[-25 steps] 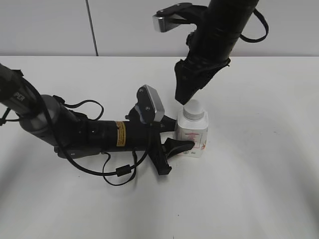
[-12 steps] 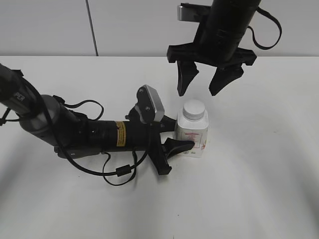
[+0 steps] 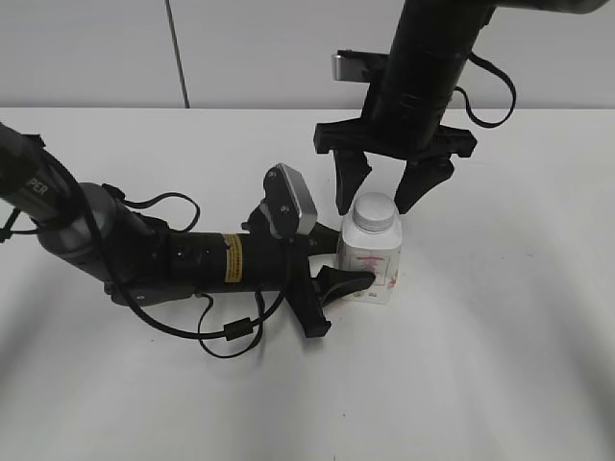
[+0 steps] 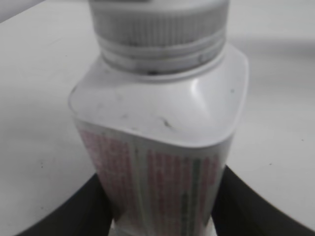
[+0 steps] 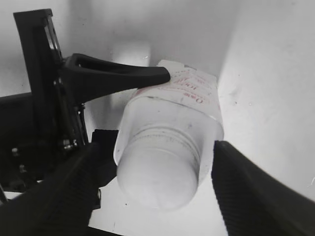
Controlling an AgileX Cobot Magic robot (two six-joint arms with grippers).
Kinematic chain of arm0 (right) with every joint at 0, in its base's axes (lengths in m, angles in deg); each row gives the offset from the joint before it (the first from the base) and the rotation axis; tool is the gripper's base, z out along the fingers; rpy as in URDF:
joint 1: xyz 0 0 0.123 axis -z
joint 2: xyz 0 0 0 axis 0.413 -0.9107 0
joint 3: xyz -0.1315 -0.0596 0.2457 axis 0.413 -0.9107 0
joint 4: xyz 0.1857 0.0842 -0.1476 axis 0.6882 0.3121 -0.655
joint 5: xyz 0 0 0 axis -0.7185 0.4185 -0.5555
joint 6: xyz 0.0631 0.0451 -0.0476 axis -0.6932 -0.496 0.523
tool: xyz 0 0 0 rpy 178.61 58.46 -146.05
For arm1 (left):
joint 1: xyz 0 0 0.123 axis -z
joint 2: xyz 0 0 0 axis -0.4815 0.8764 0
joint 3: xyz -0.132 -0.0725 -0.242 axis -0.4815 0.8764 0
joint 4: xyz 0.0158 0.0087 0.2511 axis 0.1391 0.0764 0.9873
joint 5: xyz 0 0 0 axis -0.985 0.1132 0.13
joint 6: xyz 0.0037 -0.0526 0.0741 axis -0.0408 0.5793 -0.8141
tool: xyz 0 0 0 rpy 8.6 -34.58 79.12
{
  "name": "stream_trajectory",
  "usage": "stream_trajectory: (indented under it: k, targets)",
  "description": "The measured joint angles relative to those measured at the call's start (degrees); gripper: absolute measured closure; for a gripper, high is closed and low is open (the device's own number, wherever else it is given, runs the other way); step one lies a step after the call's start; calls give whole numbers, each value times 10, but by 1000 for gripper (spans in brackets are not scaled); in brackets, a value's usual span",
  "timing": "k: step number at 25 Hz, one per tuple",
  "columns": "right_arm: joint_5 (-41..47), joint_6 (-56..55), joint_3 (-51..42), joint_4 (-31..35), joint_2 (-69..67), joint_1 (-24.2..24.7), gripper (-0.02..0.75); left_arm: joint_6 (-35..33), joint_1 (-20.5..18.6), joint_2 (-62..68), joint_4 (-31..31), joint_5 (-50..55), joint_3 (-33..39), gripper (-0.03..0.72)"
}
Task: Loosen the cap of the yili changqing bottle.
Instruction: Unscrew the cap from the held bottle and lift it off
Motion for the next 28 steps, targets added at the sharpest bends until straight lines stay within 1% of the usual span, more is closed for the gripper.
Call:
stream_trajectory:
  k: [2, 6, 11, 13, 15, 20, 24, 26, 28]
  targets:
    - [0, 0, 0, 0, 0, 0, 201, 0, 0, 0, 0, 0, 0, 325]
    - [1, 0, 0, -1, 0, 0, 344, 0, 0, 0, -2, 0, 0, 325]
    - [1, 15, 0, -2, 0, 0, 349, 0, 0, 0, -3, 1, 0, 326]
    - [1, 58, 0, -2, 0, 0, 349, 0, 0, 0, -3, 1, 0, 326]
    - [1, 153, 0, -2, 0, 0, 349, 0, 0, 0, -3, 1, 0, 327]
    - [1, 498, 0, 1, 0, 0, 349, 0, 0, 0, -3, 1, 0, 328]
    - [3, 746, 0, 6, 2, 0, 349, 0, 0, 0, -4, 1, 0, 330]
    - [5, 812, 0, 6, 2, 0, 349, 0, 0, 0, -4, 1, 0, 330]
    - [5, 837, 0, 6, 2, 0, 349, 0, 0, 0, -5, 2, 0, 330]
